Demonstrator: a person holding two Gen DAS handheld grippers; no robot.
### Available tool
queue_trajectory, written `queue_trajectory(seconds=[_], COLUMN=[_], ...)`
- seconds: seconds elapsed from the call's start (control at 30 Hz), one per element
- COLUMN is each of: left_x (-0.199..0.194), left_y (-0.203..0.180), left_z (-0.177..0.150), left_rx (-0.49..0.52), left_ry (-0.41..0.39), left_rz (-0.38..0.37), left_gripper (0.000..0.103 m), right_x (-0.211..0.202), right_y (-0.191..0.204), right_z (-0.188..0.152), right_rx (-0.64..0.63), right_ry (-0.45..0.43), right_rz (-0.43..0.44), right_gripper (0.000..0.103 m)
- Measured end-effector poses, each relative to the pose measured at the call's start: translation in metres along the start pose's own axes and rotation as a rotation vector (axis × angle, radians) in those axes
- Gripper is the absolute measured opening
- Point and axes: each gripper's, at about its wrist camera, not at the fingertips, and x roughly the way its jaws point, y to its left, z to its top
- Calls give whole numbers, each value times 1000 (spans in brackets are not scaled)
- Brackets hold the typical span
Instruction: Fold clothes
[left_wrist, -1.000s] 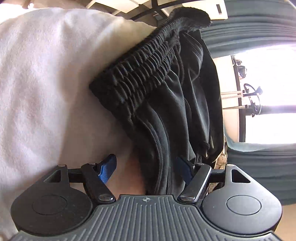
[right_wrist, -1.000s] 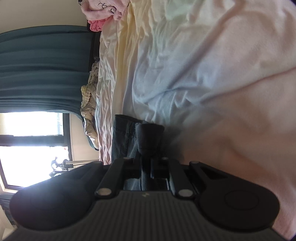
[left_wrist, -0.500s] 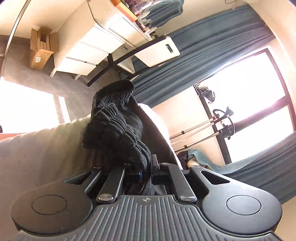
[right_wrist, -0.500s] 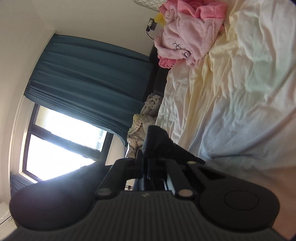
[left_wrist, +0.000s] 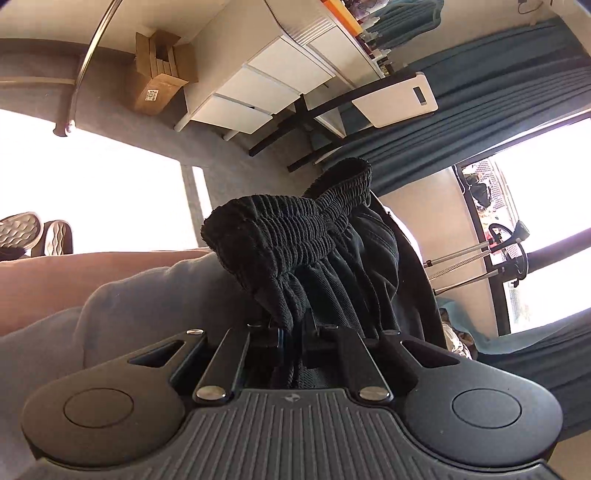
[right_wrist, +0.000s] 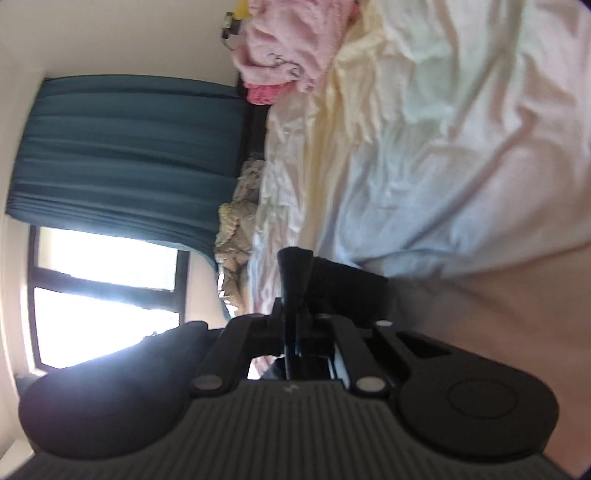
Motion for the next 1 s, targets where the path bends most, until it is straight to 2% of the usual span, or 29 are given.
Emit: queue_trajectory(seconds=[0.07, 0.1, 0.13, 0.2, 0.23, 0.3, 0.33, 0.37, 0.43, 0.47, 0.5, 0.53, 0.57, 0.6, 0.7, 0.77, 0.9, 1.0], left_x=[0, 1, 2, 6, 7, 6, 5, 3, -1, -4, -7, -11, -16, -21, -35, -43, -45, -34], left_y=[-2, -2, 1, 7, 10, 13, 13, 11, 3, -2, -7, -11, -17, -22, -39, -52, -88, -122], left_z=[-3, -5, -7, -11, -13, -18, -21, -24, -29, -32, -34, -37, -40, -44, -60, -73, -108, -145], left_rx=[38, 52, 65, 85, 94, 115, 131, 153, 219, 261, 304, 346, 397, 446, 585, 655, 753, 811], left_ry=[3, 4, 8, 15, 14, -5, -17, -25, -44, -52, -57, -60, -67, -74, -90, -106, -138, -147], left_rz=[11, 17, 25, 39, 44, 41, 44, 57, 88, 105, 121, 137, 144, 140, 128, 113, 58, 22], left_gripper=[9, 10, 10, 10, 10, 11, 12, 15, 19, 27, 39, 48, 64, 70, 73, 75, 76, 76], right_x=[-5, -8, -10, -9, -7, -7, -8, -8, -11, -14, -18, -23, -27, -32, -36, -36, -27, -17], right_y=[25, 30, 27, 8, -11, -39, -44, -49, -38, -32, -26, -21, -17, -12, 5, 21, 51, 65], right_z=[-1, 0, 1, 5, 9, 8, 7, 5, 3, 2, 1, 0, 0, 0, 2, -5, -33, -66], right_rx=[-126, -150, -145, -92, -19, 125, 147, 166, 97, 60, 24, -11, -41, -79, -196, -298, -513, -622], right_ry=[-38, -61, -69, -54, -27, 3, 10, 17, 2, -30, -63, -102, -136, -172, -226, -241, -190, -76], right_rz=[45, 37, 1, -137, -218, -278, -299, -321, -354, -371, -387, -402, -415, -426, -433, -400, -298, -190], right_gripper=[5, 5, 5, 5, 6, 6, 7, 9, 17, 23, 43, 59, 62, 62, 62, 62, 62, 62])
